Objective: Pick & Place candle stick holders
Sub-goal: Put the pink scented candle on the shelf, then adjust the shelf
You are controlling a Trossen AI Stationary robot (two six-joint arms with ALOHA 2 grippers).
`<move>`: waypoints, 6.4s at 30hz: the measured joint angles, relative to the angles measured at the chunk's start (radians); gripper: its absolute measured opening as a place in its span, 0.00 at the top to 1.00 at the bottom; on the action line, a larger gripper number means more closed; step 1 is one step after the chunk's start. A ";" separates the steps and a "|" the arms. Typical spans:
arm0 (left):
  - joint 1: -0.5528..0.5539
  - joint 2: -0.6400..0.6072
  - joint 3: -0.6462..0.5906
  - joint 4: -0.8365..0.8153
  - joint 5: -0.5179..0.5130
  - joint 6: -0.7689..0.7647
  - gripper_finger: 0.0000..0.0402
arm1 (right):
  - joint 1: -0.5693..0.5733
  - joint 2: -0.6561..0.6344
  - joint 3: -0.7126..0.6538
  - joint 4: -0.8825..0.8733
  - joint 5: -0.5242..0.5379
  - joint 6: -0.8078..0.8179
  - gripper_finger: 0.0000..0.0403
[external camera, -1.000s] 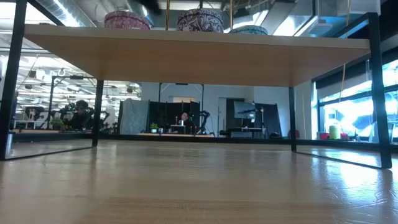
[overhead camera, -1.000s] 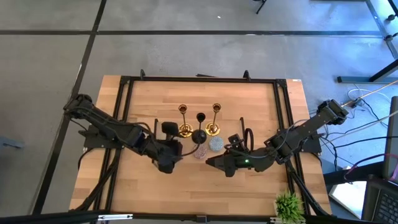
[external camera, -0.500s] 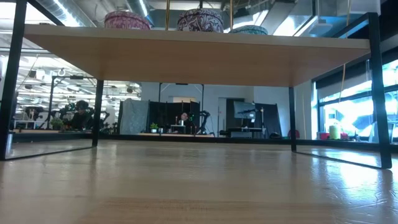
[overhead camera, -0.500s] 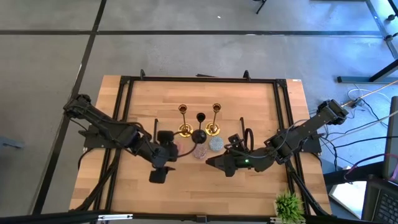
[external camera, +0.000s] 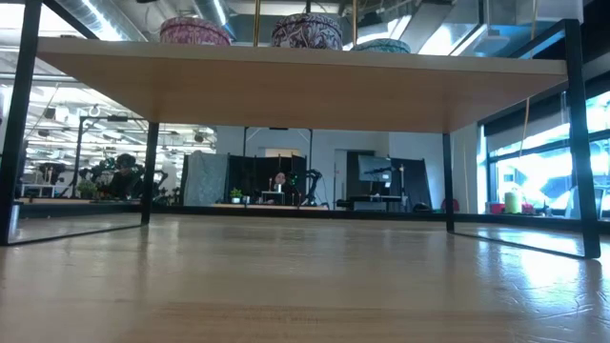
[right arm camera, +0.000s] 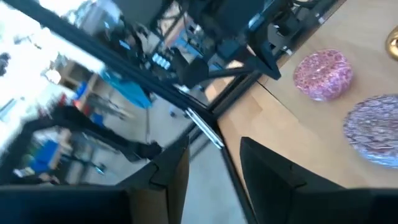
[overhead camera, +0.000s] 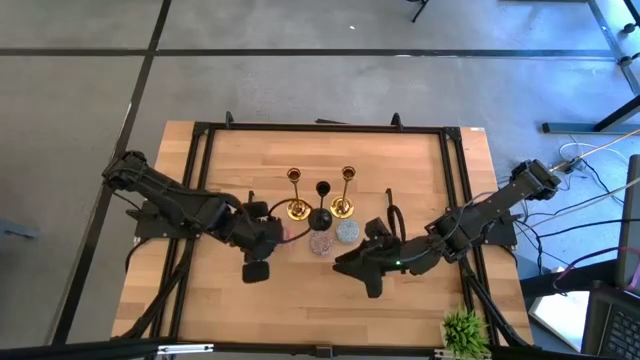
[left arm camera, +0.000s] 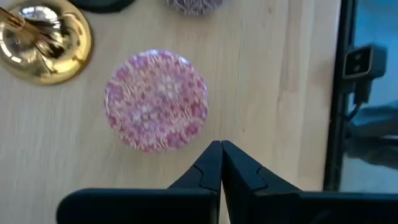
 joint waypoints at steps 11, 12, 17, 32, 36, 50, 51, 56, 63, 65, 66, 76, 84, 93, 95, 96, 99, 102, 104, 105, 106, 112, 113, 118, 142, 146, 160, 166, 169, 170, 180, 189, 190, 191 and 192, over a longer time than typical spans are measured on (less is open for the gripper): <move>-0.023 0.000 0.000 0.007 -0.017 -0.162 1.00 | 0.003 -0.069 0.000 -0.391 -0.107 0.043 0.94; -0.027 0.000 0.000 -0.002 -0.029 -0.170 1.00 | 0.005 -0.074 0.000 -0.431 -0.107 0.051 0.97; -0.030 0.011 0.000 -0.024 -0.042 -0.180 1.00 | -0.005 -0.079 -0.001 -0.606 -0.122 0.169 0.99; -0.023 0.129 -0.001 -0.043 -0.050 -0.110 1.00 | -0.009 -0.079 -0.001 -0.554 -0.132 0.137 1.00; -0.021 0.130 -0.001 -0.046 -0.054 -0.102 1.00 | -0.008 -0.079 -0.001 -0.547 -0.132 0.137 1.00; 0.019 0.130 -0.001 -0.103 -0.083 -0.058 1.00 | -0.008 -0.078 -0.001 -0.547 -0.129 0.132 1.00; 0.024 0.130 -0.001 -0.097 -0.084 -0.057 1.00 | -0.008 -0.078 -0.001 -0.547 -0.130 0.131 1.00; 0.046 0.130 -0.001 -0.083 -0.085 -0.039 1.00 | -0.008 -0.078 -0.001 -0.547 -0.129 0.129 1.00; 0.080 0.130 -0.001 -0.068 -0.092 -0.016 1.00 | -0.008 -0.078 -0.001 -0.547 -0.129 0.124 1.00; 0.085 0.130 -0.001 -0.065 -0.058 -0.022 1.00 | -0.008 -0.078 -0.001 -0.548 -0.130 0.121 1.00; 0.084 0.130 -0.001 -0.059 -0.038 -0.026 1.00 | -0.008 -0.078 -0.001 -0.548 -0.130 0.121 1.00; 0.021 0.129 0.011 0.044 0.003 -0.029 1.00 | -0.008 -0.078 0.000 -0.550 -0.130 0.108 1.00; 0.039 0.129 0.011 0.046 -0.038 -0.022 1.00 | -0.008 -0.078 0.000 -0.549 -0.130 0.102 1.00; 0.070 0.129 0.011 0.049 -0.040 0.028 1.00 | -0.008 -0.078 0.000 -0.548 -0.130 0.102 1.00; 0.077 0.129 0.011 0.054 -0.040 0.040 1.00 | -0.008 -0.078 0.000 -0.548 -0.130 0.102 1.00; 0.079 0.129 0.011 0.063 -0.040 0.046 1.00 | -0.008 -0.078 0.000 -0.548 -0.130 0.102 1.00; 0.089 0.129 0.011 0.086 -0.036 0.056 1.00 | -0.008 -0.078 0.000 -0.548 -0.130 0.102 1.00; 0.091 0.129 0.011 0.086 -0.023 0.056 1.00 | -0.008 -0.078 0.000 -0.548 -0.130 0.102 1.00; 0.081 0.129 0.011 0.086 -0.010 0.050 1.00 | -0.008 -0.078 0.000 -0.548 -0.130 0.102 1.00; 0.073 0.129 0.011 0.086 -0.006 0.048 1.00 | -0.008 -0.078 0.000 -0.548 -0.130 0.102 1.00; 0.066 0.129 0.011 0.086 -0.003 0.044 1.00 | -0.008 -0.078 0.000 -0.548 -0.130 0.102 1.00; 0.039 0.125 0.029 0.066 -0.006 0.009 1.00 | -0.008 -0.078 0.000 -0.549 -0.130 0.102 1.00; 0.037 0.125 0.037 0.065 -0.014 0.005 1.00 | -0.008 -0.078 0.000 -0.549 -0.130 0.102 1.00; 0.034 0.124 0.067 0.059 -0.036 0.003 1.00 | -0.008 -0.078 0.000 -0.549 -0.130 0.102 1.00; -0.128 0.123 0.057 0.056 0.031 -0.152 1.00 | -0.016 -0.090 0.000 -0.551 -0.131 0.061 1.00; -0.169 0.124 0.001 0.059 0.052 -0.216 1.00 | -0.015 -0.102 0.000 -0.553 -0.131 0.054 1.00; -0.275 0.132 -0.085 0.039 -0.090 -0.377 1.00 | -0.013 -0.111 0.001 -0.542 -0.129 0.042 1.00; -0.261 0.149 -0.086 -0.010 -0.109 -0.361 1.00 | -0.013 -0.111 0.001 -0.541 -0.129 0.038 1.00; -0.256 0.159 -0.086 -0.013 -0.105 -0.343 1.00 | -0.013 -0.111 0.001 -0.540 -0.129 0.038 1.00; -0.254 0.162 -0.086 -0.016 -0.103 -0.334 1.00 | -0.013 -0.111 0.001 -0.540 -0.129 0.038 1.00; -0.224 0.175 -0.085 -0.023 -0.100 -0.277 1.00 | -0.013 -0.111 0.001 -0.540 -0.130 0.027 1.00; -0.192 0.176 -0.085 -0.027 -0.106 -0.237 1.00 | -0.013 -0.111 0.001 -0.540 -0.130 0.023 1.00; -0.190 0.176 -0.085 -0.030 -0.106 -0.233 1.00 | -0.013 -0.111 0.001 -0.540 -0.130 0.022 1.00; -0.187 0.176 -0.085 -0.031 -0.106 -0.232 1.00 | -0.013 -0.111 0.001 -0.540 -0.130 0.020 1.00; -0.185 0.176 -0.085 -0.031 -0.107 -0.232 1.00 | -0.013 -0.111 0.001 -0.540 -0.130 0.020 1.00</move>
